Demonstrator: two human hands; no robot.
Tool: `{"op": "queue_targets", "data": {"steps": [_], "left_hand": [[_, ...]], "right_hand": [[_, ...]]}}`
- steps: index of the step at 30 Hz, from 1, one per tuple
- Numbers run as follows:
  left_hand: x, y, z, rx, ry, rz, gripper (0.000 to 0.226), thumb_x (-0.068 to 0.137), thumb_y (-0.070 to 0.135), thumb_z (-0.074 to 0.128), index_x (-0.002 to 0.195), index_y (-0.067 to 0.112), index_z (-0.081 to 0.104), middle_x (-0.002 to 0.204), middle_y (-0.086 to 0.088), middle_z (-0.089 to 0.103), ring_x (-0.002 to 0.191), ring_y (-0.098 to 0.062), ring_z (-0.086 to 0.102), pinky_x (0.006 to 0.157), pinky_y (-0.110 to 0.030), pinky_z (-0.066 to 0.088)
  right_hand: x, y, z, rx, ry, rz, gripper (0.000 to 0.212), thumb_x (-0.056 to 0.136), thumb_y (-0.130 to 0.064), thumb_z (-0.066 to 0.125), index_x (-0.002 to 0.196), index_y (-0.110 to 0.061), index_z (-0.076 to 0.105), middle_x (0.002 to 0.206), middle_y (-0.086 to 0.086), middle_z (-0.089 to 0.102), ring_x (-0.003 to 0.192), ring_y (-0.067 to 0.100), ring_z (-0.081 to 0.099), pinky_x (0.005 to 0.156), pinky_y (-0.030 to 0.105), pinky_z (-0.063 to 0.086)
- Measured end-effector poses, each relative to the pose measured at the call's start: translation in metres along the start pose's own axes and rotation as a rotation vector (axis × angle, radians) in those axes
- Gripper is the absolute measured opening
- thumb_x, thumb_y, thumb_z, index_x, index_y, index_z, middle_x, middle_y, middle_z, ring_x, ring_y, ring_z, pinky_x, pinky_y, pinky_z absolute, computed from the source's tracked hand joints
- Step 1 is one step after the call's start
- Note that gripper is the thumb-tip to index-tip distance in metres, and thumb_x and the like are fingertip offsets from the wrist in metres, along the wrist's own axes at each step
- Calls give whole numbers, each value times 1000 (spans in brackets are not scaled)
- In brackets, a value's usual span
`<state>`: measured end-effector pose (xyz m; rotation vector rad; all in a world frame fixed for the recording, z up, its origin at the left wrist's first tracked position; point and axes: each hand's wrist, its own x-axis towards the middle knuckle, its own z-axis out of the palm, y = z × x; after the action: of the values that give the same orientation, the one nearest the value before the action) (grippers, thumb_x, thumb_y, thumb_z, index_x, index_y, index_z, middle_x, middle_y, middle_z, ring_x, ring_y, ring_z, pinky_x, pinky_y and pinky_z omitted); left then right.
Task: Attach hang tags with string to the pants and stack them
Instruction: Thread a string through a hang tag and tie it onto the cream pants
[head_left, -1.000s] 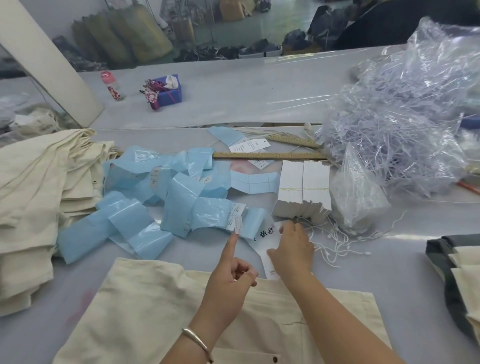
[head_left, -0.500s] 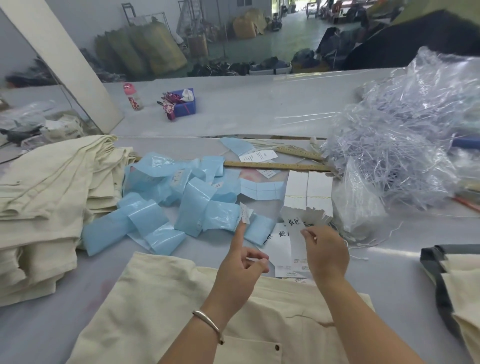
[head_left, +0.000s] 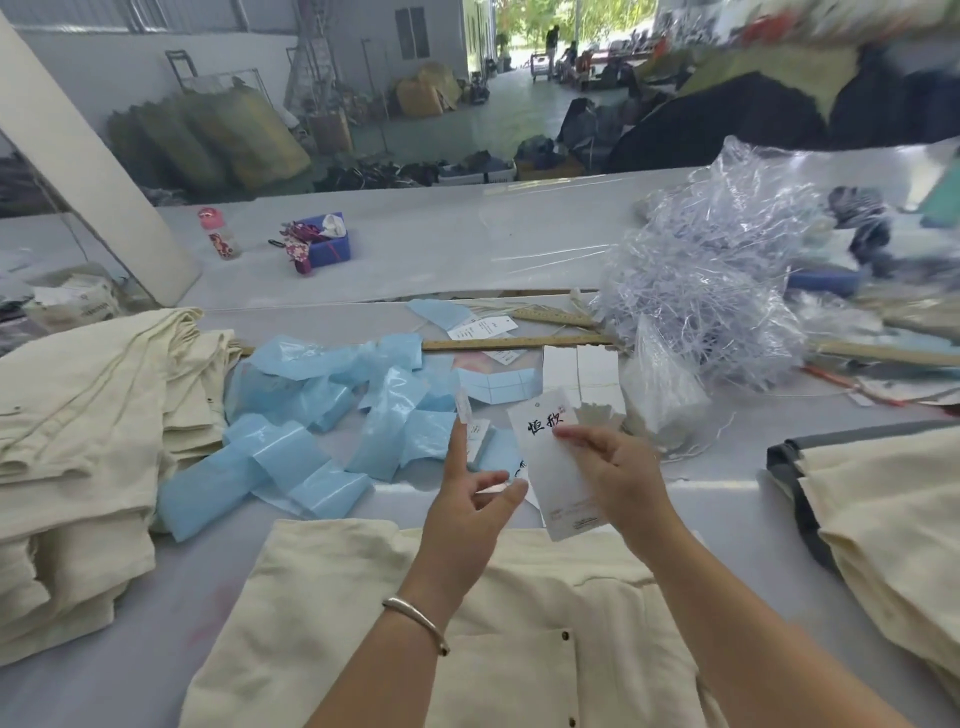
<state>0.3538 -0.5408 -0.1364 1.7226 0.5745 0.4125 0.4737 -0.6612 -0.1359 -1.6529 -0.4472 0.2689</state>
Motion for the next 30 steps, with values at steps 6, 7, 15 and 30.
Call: {"op": "queue_targets", "data": {"steps": [6, 7, 15, 30], "left_hand": [[-36, -1, -23, -99, -3, 71, 92, 86, 8, 69, 150, 45, 14, 77, -2, 71, 71, -10, 66, 74, -23, 50], [-44, -1, -30, -123, 6, 77, 91, 86, 5, 68, 150, 44, 16, 74, -2, 69, 70, -10, 64, 75, -24, 50], [-96, -13, -73, -144, -7, 172, 82, 90, -2, 61, 144, 45, 22, 63, 4, 59, 64, -10, 56, 71, -23, 50], [-127, 5, -134, -97, -96, 124, 14, 67, 38, 70, 81, 37, 68, 130, 20, 49, 120, 6, 47, 105, -27, 33]], "right_hand": [[-71, -19, 17, 170, -99, 109, 39, 84, 10, 60, 103, -23, 71, 101, 1, 74, 88, 13, 69, 74, 25, 55], [-81, -21, 20, 206, -109, 124, 41, 82, 12, 62, 106, -20, 70, 101, 2, 74, 89, 14, 69, 72, 24, 54], [-150, -20, 57, 466, -131, 176, 58, 67, 14, 70, 121, -6, 63, 108, 13, 72, 95, 21, 69, 75, 27, 55], [-195, -37, 83, 167, -103, 153, 91, 54, -5, 74, 138, -24, 45, 111, 6, 69, 95, 13, 65, 77, 36, 58]]}}
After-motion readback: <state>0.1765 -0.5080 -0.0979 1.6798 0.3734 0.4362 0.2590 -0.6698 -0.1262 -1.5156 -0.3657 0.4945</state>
